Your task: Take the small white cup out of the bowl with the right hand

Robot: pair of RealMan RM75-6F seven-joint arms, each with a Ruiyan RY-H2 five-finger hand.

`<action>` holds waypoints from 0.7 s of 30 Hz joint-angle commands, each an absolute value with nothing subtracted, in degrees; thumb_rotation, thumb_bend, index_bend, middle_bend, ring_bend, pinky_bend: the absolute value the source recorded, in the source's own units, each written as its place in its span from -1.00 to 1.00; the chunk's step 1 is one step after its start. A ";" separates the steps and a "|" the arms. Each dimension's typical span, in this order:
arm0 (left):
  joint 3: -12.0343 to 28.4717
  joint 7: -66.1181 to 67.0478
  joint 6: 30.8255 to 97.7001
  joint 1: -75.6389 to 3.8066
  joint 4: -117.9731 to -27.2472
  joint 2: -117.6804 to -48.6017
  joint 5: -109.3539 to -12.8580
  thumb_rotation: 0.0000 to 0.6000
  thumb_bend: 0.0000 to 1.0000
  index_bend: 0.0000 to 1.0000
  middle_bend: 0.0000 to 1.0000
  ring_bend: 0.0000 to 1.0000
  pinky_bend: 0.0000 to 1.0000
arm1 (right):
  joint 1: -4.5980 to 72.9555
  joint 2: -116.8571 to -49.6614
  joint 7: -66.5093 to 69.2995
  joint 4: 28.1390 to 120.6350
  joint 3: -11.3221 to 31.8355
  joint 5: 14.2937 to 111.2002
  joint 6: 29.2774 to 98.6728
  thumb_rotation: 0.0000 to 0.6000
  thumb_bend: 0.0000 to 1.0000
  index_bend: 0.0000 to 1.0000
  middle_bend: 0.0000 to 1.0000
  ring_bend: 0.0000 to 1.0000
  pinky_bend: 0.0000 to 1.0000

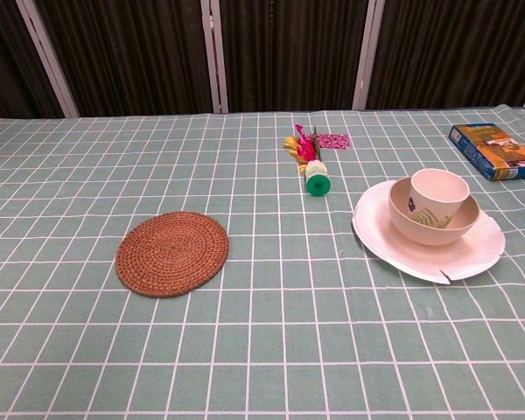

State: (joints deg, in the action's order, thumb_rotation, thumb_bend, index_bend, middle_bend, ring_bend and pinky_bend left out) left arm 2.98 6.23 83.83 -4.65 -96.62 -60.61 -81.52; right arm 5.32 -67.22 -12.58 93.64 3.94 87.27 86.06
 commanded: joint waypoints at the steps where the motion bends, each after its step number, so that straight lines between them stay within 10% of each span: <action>1: 3.00 6.32 83.88 -4.63 -96.66 -60.61 -81.48 1.00 -1.00 -1.00 -1.00 -1.00 -1.00 | 5.32 -67.19 -12.55 93.58 3.93 87.27 86.04 1.00 -1.00 -1.00 -1.00 -1.00 -1.00; 17: 3.27 5.35 83.82 -4.62 -96.38 -60.45 -81.12 1.00 -1.00 -1.00 -1.00 -1.00 -1.00 | 6.46 -68.84 -12.64 93.19 3.99 89.35 85.90 1.00 -1.00 -1.00 -1.00 -1.00 -1.00; 21: 3.22 5.50 83.88 -4.57 -96.53 -60.40 -81.20 1.00 -1.00 -1.00 -1.00 -1.00 -1.00 | 7.87 -70.61 -13.87 93.05 4.59 89.98 84.99 1.00 -0.94 -0.73 -1.00 -1.00 -1.00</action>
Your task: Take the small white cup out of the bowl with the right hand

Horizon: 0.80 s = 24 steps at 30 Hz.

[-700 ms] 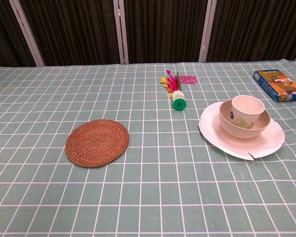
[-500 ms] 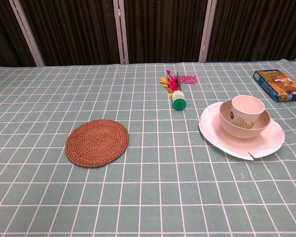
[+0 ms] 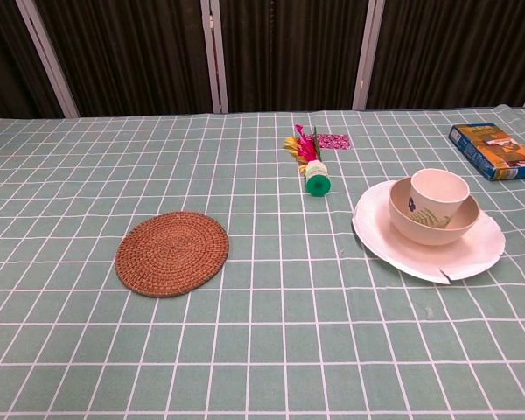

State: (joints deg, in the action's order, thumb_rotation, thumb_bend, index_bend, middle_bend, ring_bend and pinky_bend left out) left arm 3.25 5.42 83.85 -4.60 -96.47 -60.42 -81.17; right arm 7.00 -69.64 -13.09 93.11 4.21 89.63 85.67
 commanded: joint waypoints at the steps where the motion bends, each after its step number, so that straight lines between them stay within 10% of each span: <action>1: 3.18 5.54 84.08 -4.50 -96.71 -60.34 -81.38 1.00 -1.00 -1.00 -1.00 -1.00 -1.00 | 9.55 -71.95 -15.32 93.44 5.19 90.31 83.30 1.00 -0.92 -0.64 -1.00 -1.00 -1.00; 24: 3.43 4.15 83.51 -4.60 -96.29 -60.01 -80.79 1.00 -1.00 -1.00 -1.00 -1.00 -1.00 | 19.31 -85.63 -23.78 86.83 10.78 78.10 71.74 1.00 -0.57 -0.08 -0.81 -1.00 -1.00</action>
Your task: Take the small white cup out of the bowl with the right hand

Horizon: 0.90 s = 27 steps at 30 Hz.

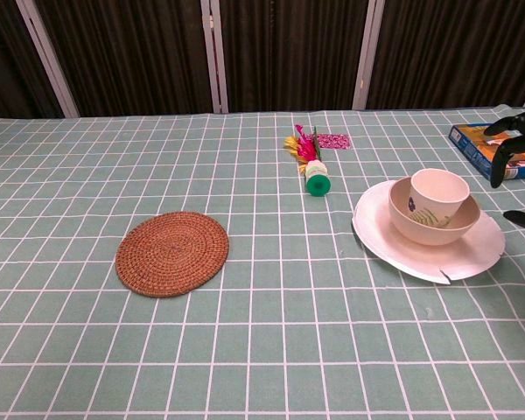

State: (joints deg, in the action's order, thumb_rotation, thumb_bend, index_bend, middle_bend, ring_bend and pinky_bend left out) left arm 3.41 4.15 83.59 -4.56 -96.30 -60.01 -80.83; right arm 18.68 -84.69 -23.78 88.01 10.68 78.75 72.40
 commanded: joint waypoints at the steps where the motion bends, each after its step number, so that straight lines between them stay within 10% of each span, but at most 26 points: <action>1: 3.41 4.20 83.46 -4.62 -96.31 -60.01 -80.79 1.00 -1.00 -1.00 -1.00 -1.00 -1.00 | 19.73 -86.28 -23.85 86.01 10.87 77.60 71.29 1.00 -0.57 -0.08 -0.81 -1.00 -1.00; 27: 3.50 3.08 83.41 -4.55 -96.27 -59.64 -80.70 1.00 -1.00 -1.00 -1.00 -1.00 -1.00 | 25.20 -93.37 -24.54 78.90 12.92 71.72 68.41 1.00 -0.41 0.09 -0.67 -1.00 -1.00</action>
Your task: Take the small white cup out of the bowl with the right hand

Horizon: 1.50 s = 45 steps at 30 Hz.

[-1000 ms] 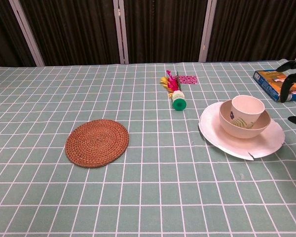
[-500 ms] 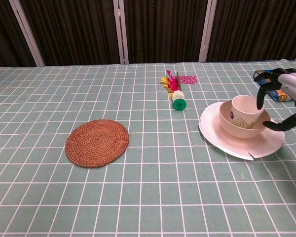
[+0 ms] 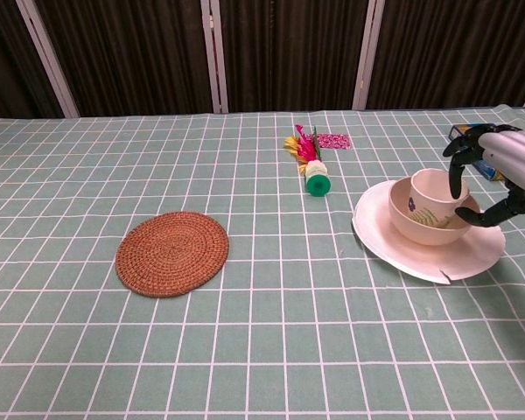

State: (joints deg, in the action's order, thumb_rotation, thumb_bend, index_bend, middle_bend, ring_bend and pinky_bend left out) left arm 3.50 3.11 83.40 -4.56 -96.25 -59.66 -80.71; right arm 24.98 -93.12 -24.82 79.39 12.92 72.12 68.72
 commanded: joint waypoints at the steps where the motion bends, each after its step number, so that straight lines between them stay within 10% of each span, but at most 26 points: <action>1: 3.51 3.04 83.43 -4.55 -96.26 -59.64 -80.70 1.00 -1.00 -1.00 -1.00 -1.00 -1.00 | 25.27 -93.49 -24.43 78.66 12.86 71.61 68.35 1.00 -0.38 0.11 -0.66 -1.00 -1.00; 9: 3.48 2.97 83.41 -4.57 -96.22 -59.63 -80.81 1.00 -1.00 -1.00 -1.00 -1.00 -1.00 | 25.67 -94.29 -23.65 78.06 12.15 71.55 68.49 1.00 -0.05 0.22 -0.62 -1.00 -1.00; 28: 3.54 3.27 83.45 -4.55 -96.33 -59.65 -80.62 1.00 -1.00 -1.00 -1.00 -1.00 -1.00 | 21.99 -82.79 -25.91 90.41 12.24 75.74 77.65 1.00 -0.09 0.26 -0.62 -1.00 -1.00; 45: 3.53 4.28 83.72 -4.49 -96.80 -59.76 -80.64 1.00 -1.00 -1.00 -1.00 -1.00 -1.00 | 11.30 -76.19 -19.20 91.72 2.27 77.65 80.86 1.00 -0.10 0.26 -0.62 -1.00 -1.00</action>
State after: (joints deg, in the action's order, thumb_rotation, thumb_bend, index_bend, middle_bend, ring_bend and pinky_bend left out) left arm 3.53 4.29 83.72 -4.49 -96.80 -59.76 -80.64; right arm 11.45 -75.85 -19.54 92.14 2.47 77.59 81.12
